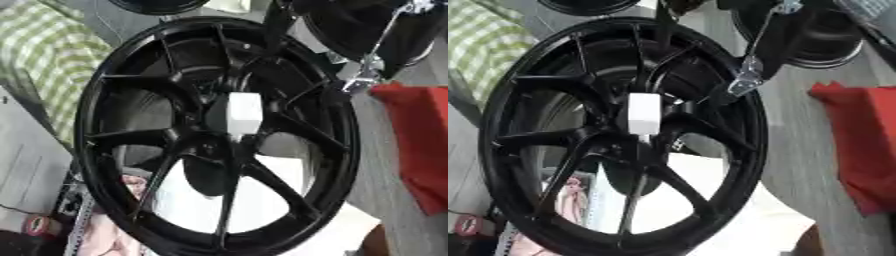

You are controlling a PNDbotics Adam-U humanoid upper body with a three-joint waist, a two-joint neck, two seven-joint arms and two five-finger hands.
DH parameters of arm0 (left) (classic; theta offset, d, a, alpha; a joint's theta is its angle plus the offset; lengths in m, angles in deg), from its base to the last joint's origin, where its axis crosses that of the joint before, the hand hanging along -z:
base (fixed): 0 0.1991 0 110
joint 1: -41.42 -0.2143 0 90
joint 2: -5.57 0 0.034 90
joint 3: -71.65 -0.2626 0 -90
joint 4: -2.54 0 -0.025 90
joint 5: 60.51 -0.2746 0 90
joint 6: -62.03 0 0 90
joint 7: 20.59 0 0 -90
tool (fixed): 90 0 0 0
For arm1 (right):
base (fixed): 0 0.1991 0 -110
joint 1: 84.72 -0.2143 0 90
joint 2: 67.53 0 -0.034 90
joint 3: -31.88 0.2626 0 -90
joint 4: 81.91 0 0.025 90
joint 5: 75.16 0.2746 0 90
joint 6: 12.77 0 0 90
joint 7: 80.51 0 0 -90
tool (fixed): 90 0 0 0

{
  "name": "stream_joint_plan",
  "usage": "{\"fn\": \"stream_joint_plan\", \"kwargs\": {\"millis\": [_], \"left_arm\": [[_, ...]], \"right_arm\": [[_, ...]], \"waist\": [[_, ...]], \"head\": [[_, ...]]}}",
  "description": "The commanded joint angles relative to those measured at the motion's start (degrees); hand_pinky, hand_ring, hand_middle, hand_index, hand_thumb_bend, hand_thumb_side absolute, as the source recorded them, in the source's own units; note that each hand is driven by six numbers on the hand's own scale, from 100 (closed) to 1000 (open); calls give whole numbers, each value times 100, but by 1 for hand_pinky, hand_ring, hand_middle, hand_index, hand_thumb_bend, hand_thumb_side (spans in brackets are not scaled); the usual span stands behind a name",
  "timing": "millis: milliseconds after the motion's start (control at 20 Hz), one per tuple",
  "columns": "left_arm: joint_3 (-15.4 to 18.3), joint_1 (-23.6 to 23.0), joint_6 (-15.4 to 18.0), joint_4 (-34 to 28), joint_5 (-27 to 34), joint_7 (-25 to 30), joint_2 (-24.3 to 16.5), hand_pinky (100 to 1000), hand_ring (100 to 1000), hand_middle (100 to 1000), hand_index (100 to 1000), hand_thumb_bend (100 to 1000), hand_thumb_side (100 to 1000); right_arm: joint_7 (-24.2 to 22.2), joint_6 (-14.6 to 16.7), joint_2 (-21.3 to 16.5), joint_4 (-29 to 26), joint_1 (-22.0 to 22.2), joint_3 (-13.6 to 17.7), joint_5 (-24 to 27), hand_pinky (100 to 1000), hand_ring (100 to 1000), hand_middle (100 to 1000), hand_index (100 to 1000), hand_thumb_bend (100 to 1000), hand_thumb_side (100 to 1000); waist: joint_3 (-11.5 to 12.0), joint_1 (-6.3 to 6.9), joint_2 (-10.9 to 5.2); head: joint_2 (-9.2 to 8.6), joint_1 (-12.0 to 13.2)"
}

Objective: Pull the pin out of the wheel hub.

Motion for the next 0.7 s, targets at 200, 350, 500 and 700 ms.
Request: {"fn": "stream_joint_plan", "kwargs": {"millis": [200,350,500,700], "left_arm": [[-4,19,-5,-113,-12,24,-141,764,637,609,797,100,813],[-7,8,-10,-113,-10,30,-138,765,637,609,797,100,813],[-8,-1,-13,-113,-9,36,-137,765,636,609,797,100,813],[0,-34,-24,-113,-9,31,-124,765,636,609,797,100,815]], "right_arm": [[735,-1823,-86,-324,-88,-305,82,838,851,729,780,626,315],[856,-2580,-81,-651,-137,-404,220,841,853,733,787,641,318],[940,-3275,-47,-871,-197,-505,420,845,857,737,797,650,317],[1085,-4055,45,-1030,-285,-621,709,851,860,739,809,659,316]], "waist": [[8,22,-83],[-2,22,-87],[-12,20,-95],[-38,23,-104]], "head": [[-97,66],[-115,109],[-96,132],[-50,162]]}}
